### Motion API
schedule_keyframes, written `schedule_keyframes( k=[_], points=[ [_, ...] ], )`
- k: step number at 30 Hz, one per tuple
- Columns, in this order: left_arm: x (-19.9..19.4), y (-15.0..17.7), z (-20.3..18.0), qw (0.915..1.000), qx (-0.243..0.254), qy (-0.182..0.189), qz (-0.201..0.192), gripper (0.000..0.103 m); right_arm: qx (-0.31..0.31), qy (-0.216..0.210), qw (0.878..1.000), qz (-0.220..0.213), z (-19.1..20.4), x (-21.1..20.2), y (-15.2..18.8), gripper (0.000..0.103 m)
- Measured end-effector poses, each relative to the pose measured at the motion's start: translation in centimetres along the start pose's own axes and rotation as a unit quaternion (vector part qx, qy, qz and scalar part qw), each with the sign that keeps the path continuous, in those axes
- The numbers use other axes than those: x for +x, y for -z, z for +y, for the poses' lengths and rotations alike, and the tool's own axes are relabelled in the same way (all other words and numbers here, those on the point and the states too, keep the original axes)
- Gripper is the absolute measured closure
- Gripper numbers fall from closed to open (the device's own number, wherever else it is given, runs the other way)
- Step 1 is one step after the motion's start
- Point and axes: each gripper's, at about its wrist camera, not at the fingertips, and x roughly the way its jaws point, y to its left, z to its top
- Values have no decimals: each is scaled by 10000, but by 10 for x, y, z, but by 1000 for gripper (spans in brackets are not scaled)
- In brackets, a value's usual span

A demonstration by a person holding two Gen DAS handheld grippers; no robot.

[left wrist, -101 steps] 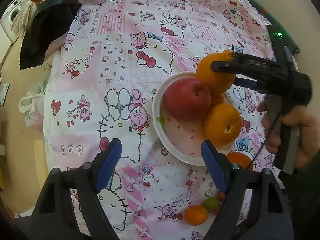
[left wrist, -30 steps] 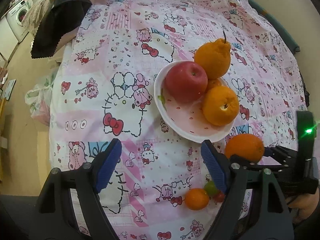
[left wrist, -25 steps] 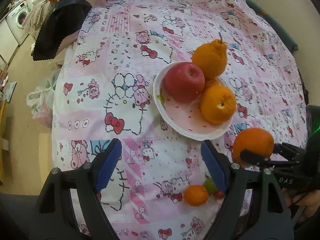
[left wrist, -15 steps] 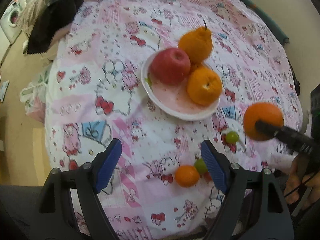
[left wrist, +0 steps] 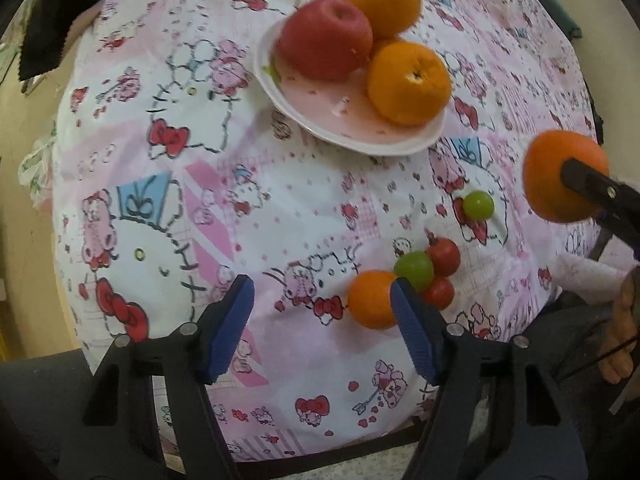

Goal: Organize fruits
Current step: 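Lift the orange with the right tool while the left tool grasps the small mandarin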

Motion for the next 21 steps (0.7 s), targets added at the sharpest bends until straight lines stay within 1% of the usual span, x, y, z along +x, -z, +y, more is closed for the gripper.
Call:
schedule_keyframes(
  k=[3, 5, 6, 9, 12, 13, 15, 17, 21],
  points=[
    [8, 4, -10, 9995, 247, 39, 180, 36, -42, -31, 10000, 56, 3, 5, 0, 30],
    [15, 8, -18, 9985, 422, 61, 335, 42, -70, -73, 9999, 49, 6, 6, -1, 30],
    [21, 11, -23, 9976, 540, 58, 423, 43, -71, -113, 9999, 53, 7, 7, -1, 30],
    [31, 16, -37, 9952, 831, 3, 515, 47, -73, -161, 9998, 61, 8, 8, -2, 30],
    [41, 17, -49, 9928, 1063, 14, 555, 52, -56, -149, 9999, 67, 7, 10, -3, 30],
    [43, 17, -52, 9920, 1116, 30, 585, 54, -39, -149, 9999, 69, 7, 11, -4, 30],
    [47, 16, -57, 9909, 1219, -58, 567, 56, -19, -137, 9999, 78, 6, 11, -4, 30],
    [49, 14, -58, 9905, 1254, -164, 542, 64, -29, -105, 9999, 84, 5, 12, -4, 30],
    [46, 12, -53, 9917, 1158, -47, 554, 66, 8, -119, 9999, 90, 3, 12, -4, 30]
  ],
)
